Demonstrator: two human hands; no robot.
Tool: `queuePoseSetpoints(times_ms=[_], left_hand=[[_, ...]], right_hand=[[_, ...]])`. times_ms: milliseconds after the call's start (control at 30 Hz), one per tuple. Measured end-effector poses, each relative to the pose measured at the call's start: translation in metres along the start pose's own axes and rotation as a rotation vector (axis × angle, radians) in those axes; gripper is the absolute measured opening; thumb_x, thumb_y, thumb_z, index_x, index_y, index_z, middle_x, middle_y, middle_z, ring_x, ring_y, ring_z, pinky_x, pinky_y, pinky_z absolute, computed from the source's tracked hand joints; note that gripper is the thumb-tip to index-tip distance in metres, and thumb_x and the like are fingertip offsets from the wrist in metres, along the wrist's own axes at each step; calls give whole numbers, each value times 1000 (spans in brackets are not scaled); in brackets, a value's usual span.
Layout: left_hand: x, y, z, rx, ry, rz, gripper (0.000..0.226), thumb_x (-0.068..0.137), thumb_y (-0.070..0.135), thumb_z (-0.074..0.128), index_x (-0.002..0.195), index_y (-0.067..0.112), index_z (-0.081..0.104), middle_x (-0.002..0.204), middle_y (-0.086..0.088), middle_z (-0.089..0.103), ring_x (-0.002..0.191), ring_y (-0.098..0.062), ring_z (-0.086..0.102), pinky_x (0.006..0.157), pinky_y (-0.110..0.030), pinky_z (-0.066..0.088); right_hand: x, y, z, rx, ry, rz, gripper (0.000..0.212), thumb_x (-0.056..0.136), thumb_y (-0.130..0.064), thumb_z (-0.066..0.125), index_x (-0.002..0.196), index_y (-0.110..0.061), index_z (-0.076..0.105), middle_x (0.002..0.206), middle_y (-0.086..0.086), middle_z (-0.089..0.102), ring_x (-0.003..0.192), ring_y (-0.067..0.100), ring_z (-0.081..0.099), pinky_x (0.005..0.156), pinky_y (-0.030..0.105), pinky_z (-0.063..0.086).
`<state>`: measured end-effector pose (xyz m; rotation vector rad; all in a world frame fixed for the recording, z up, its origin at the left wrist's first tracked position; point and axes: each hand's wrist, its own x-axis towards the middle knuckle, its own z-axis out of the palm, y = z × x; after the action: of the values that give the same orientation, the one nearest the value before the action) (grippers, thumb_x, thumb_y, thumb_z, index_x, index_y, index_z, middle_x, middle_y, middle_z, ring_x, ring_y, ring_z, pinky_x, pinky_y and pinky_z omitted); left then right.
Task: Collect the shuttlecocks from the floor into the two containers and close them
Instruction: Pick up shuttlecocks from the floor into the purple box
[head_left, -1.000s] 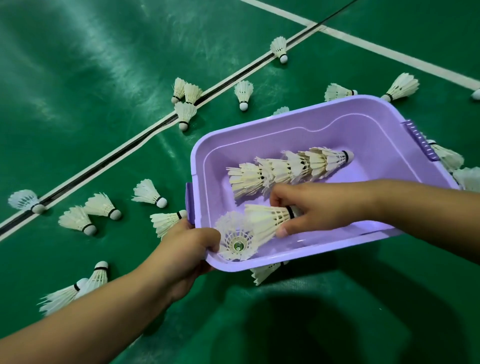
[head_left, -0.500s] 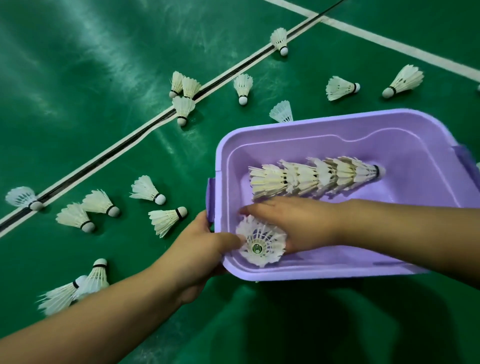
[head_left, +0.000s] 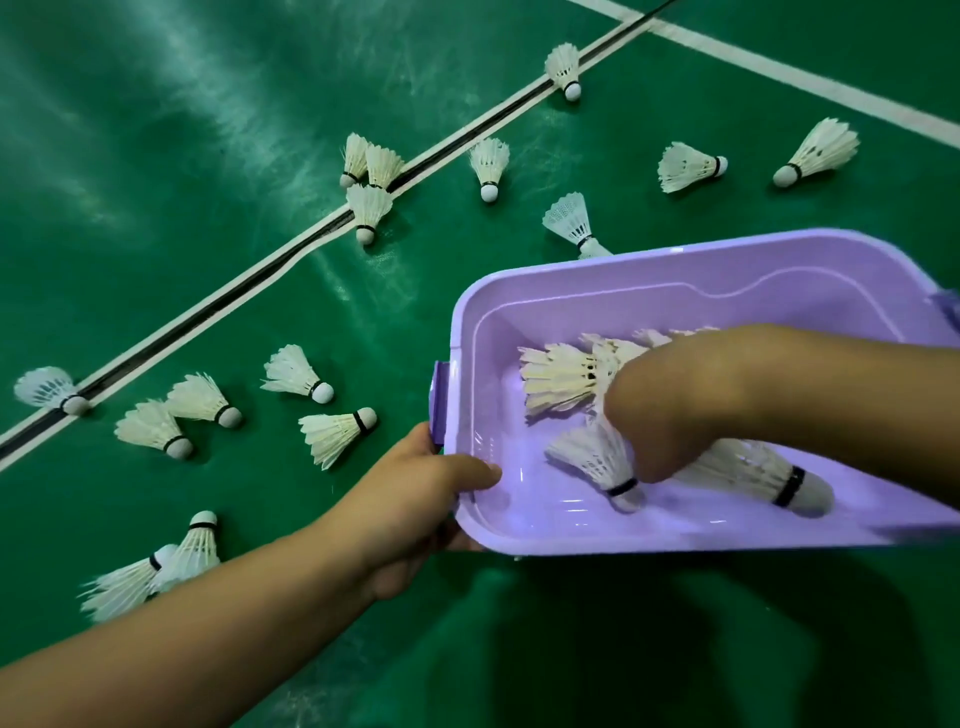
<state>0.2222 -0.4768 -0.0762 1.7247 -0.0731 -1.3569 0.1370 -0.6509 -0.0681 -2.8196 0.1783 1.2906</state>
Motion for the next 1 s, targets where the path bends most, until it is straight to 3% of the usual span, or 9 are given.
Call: queuePoseSetpoints(times_ms=[100, 233, 400, 500, 667, 733, 833, 933, 1000], left_hand=[[2, 2, 1, -16, -24, -10, 47, 74, -7, 54, 116, 14, 57, 94, -9, 74, 65, -21, 70, 56, -33, 57], [4, 0, -5, 18, -2, 33, 58, 58, 4, 51, 114, 16, 58, 100, -13, 74, 70, -24, 68, 63, -34, 53], [0, -5, -7, -10, 20, 48, 59, 58, 2, 48, 113, 21, 58, 100, -8, 74, 68, -19, 69, 54, -28, 53], [0, -6, -5, -31, 42, 62, 62, 57, 1, 48, 116, 19, 57, 94, -5, 75, 61, -15, 69, 50, -24, 51], [-5, -5, 4, -46, 37, 65, 48, 74, -9, 50, 114, 16, 57, 91, -5, 74, 59, -17, 67, 51, -26, 51], [-7, -4, 6, -36, 48, 94, 52, 66, -3, 51, 113, 17, 57, 93, -7, 75, 65, -20, 68, 55, -28, 51], [-9, -3, 7, -46, 89, 163, 60, 58, 1, 48, 115, 19, 56, 100, -9, 74, 78, -25, 70, 57, -29, 53], [-8, -2, 9, -44, 95, 198, 55, 67, -7, 49, 117, 16, 54, 103, -11, 73, 79, -25, 68, 56, -28, 51], [-8, -4, 12, -34, 78, 210, 58, 63, -5, 50, 118, 15, 54, 102, -13, 73, 78, -24, 69, 56, -26, 50]], right_hand=[[12, -3, 1, 144, 215, -92, 26, 86, -41, 50, 73, -19, 54, 73, 2, 54, 75, 26, 50, 62, 27, 36], [8, 12, 2, 252, 320, -157, 41, 86, -56, 49, 66, -21, 46, 63, -5, 49, 61, 17, 46, 50, 26, 32], [6, 22, 31, 287, 280, -188, 45, 80, -65, 51, 87, -21, 51, 88, -1, 58, 79, 21, 54, 74, 35, 49], [7, 9, 37, 287, 279, -124, 44, 82, -62, 52, 84, -19, 49, 79, -1, 58, 70, 19, 49, 68, 31, 44], [14, -13, 19, 56, 188, -95, 29, 84, -54, 55, 86, -25, 58, 75, -4, 55, 79, 24, 48, 72, 31, 40], [15, -15, 15, 26, 259, -45, 29, 82, -50, 60, 97, -25, 64, 85, -5, 57, 92, 25, 56, 81, 36, 38], [17, -22, 23, -72, 518, -7, 46, 81, -59, 54, 108, -23, 63, 115, 2, 57, 109, 24, 52, 91, 39, 31], [17, -31, 26, -16, 632, 29, 69, 81, -72, 36, 109, -15, 63, 120, 9, 54, 113, 26, 46, 94, 40, 28], [20, -34, 22, 30, 658, 63, 72, 82, -73, 29, 102, -14, 65, 114, 10, 58, 108, 26, 49, 93, 40, 30]])
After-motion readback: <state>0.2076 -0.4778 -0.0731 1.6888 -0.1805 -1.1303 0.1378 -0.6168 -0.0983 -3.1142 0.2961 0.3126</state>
